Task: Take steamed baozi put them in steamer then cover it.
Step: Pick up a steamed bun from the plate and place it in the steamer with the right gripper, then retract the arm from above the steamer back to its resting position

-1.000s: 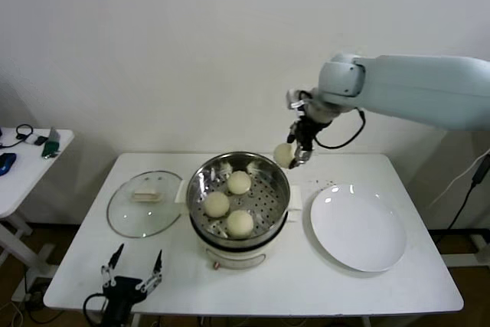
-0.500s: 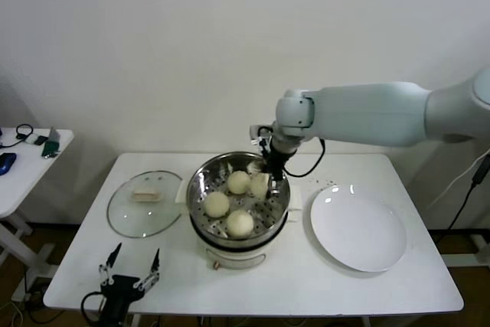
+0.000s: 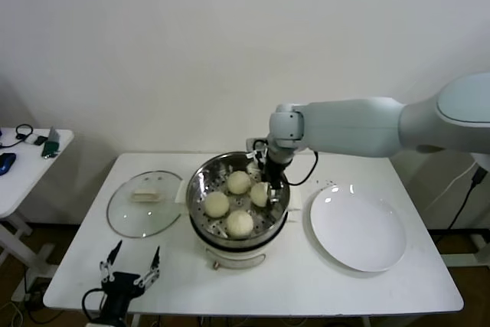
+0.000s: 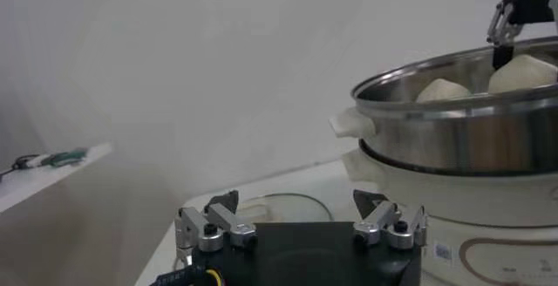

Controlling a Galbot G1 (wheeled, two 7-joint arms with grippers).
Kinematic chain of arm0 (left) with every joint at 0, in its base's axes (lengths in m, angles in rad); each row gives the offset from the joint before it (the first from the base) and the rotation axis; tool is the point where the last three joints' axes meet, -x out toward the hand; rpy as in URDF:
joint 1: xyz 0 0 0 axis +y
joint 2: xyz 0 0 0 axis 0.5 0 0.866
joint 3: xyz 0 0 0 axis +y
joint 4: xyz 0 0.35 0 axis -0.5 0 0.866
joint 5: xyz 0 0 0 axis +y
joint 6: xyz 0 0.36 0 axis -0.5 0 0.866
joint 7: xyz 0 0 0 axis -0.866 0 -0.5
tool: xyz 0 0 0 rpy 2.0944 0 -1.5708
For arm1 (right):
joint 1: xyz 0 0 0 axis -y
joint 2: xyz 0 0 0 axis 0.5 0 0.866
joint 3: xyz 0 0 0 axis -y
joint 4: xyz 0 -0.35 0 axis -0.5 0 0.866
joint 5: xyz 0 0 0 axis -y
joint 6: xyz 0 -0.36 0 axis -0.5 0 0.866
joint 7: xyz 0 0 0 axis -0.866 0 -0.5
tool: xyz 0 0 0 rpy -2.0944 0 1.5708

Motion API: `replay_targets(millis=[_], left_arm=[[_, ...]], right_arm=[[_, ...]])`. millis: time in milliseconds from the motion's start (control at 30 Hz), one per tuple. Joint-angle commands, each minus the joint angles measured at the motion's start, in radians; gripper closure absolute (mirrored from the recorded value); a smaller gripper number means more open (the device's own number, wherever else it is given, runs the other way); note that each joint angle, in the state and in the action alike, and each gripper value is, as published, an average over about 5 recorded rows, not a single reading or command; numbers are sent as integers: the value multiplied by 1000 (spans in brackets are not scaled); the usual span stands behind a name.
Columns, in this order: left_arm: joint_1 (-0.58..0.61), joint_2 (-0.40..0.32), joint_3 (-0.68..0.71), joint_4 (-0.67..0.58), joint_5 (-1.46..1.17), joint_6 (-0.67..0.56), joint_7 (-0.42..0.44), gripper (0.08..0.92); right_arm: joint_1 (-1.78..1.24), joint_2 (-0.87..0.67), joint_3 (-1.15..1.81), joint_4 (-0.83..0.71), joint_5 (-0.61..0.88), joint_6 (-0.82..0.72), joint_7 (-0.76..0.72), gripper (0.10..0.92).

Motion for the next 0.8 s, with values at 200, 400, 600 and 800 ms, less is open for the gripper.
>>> replay_targets(millis=[200,400,600,800], left_arm=[[2,3,2,-2,-1,0,1,177],[2,7,-2,-6,-1,0,0,177],[-7,7,-5,-8,-20,-9,-2,177],[-26,5,-13,-8,-69,-45,-2,177]], right_arm=[[6,-22,33,8,-28,0,-37,210],[53,-90,81,-1,34,55,-61,203],[101,-214,147,20,67,224,14,203],[30,-364,289,67,8,421,291,203]])
